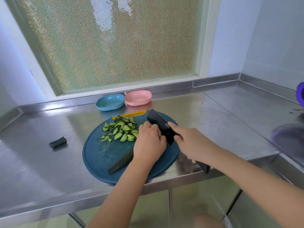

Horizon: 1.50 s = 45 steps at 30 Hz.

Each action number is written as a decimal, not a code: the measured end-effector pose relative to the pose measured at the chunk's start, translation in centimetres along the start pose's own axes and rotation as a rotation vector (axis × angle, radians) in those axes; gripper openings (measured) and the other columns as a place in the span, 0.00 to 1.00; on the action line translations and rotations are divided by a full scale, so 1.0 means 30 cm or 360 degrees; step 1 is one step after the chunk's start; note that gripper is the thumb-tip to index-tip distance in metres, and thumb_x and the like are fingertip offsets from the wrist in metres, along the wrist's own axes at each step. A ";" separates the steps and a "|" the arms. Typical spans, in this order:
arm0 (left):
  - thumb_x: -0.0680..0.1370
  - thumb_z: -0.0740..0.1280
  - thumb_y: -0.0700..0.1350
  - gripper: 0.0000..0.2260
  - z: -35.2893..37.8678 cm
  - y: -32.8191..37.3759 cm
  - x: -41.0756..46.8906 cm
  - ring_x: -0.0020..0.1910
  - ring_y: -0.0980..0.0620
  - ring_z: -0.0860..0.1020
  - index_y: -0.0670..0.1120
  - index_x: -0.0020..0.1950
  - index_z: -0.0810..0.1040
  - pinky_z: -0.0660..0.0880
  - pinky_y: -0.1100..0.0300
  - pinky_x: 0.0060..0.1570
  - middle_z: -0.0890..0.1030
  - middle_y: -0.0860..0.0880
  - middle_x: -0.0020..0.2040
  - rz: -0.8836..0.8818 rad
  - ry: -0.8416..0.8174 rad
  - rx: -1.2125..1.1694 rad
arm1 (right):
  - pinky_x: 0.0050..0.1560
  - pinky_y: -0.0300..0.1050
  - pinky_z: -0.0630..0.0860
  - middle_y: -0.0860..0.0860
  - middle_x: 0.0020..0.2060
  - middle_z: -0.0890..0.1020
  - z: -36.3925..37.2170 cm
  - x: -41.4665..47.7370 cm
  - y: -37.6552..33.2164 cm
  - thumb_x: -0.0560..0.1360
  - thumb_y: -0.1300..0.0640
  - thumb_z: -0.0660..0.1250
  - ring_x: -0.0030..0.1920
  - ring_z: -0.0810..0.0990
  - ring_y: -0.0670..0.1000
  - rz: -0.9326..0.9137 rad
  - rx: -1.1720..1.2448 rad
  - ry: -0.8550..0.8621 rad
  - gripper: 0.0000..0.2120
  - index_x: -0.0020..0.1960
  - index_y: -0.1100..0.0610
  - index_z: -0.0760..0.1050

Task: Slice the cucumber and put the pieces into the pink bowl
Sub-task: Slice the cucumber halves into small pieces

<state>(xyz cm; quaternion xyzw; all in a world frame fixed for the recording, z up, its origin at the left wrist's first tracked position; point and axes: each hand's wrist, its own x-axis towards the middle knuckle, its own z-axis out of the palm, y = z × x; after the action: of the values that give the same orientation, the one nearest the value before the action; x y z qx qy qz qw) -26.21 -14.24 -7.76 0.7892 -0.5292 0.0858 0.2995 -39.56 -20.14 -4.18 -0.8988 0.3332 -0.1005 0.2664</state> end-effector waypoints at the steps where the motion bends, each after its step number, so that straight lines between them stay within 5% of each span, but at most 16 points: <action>1: 0.73 0.63 0.42 0.07 0.000 -0.001 -0.001 0.45 0.47 0.67 0.45 0.37 0.66 0.66 0.55 0.48 0.68 0.47 0.41 -0.0004 -0.0001 -0.0005 | 0.29 0.44 0.77 0.49 0.31 0.74 -0.005 -0.005 0.000 0.82 0.56 0.51 0.24 0.73 0.50 0.0034 0.0085 -0.0007 0.25 0.76 0.40 0.53; 21: 0.73 0.63 0.42 0.08 0.010 -0.010 0.002 0.44 0.47 0.67 0.45 0.36 0.66 0.65 0.56 0.45 0.67 0.47 0.40 -0.0008 -0.0013 -0.0017 | 0.27 0.36 0.65 0.50 0.30 0.71 -0.037 0.005 -0.009 0.82 0.58 0.51 0.27 0.68 0.45 -0.0136 -0.0115 0.0049 0.26 0.78 0.45 0.52; 34: 0.72 0.64 0.39 0.15 -0.019 -0.004 0.004 0.39 0.48 0.67 0.49 0.32 0.60 0.59 0.60 0.38 0.66 0.50 0.37 -0.0047 -0.0064 -0.0130 | 0.29 0.41 0.66 0.49 0.29 0.69 0.021 -0.006 -0.015 0.82 0.60 0.52 0.27 0.67 0.46 -0.0091 -0.0214 0.0058 0.27 0.78 0.48 0.50; 38: 0.74 0.64 0.41 0.04 -0.076 -0.015 -0.022 0.47 0.49 0.72 0.46 0.46 0.70 0.64 0.63 0.42 0.72 0.49 0.46 0.0024 -0.0172 0.0010 | 0.34 0.46 0.71 0.50 0.30 0.71 0.019 -0.014 -0.023 0.81 0.60 0.52 0.28 0.68 0.47 -0.0067 -0.0193 0.0063 0.28 0.78 0.48 0.49; 41: 0.77 0.63 0.46 0.15 -0.077 -0.029 -0.090 0.57 0.49 0.71 0.45 0.62 0.68 0.67 0.60 0.55 0.73 0.48 0.58 0.0010 -0.0020 0.0172 | 0.34 0.46 0.71 0.50 0.30 0.71 0.022 -0.016 -0.022 0.82 0.60 0.52 0.28 0.68 0.47 -0.0056 -0.0172 0.0071 0.27 0.78 0.48 0.48; 45: 0.78 0.61 0.48 0.17 -0.059 -0.041 -0.127 0.59 0.48 0.69 0.46 0.66 0.68 0.66 0.58 0.58 0.73 0.47 0.60 -0.0041 0.0017 0.0198 | 0.34 0.46 0.74 0.49 0.31 0.71 0.012 -0.014 -0.021 0.82 0.59 0.51 0.28 0.70 0.48 -0.0036 -0.0104 0.0033 0.26 0.78 0.45 0.50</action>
<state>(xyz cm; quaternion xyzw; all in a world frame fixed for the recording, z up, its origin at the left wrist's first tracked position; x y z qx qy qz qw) -26.40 -9.94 -8.53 0.8127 -0.5110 0.1188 0.2537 -39.42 -19.32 -4.15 -0.9097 0.3288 -0.1019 0.2322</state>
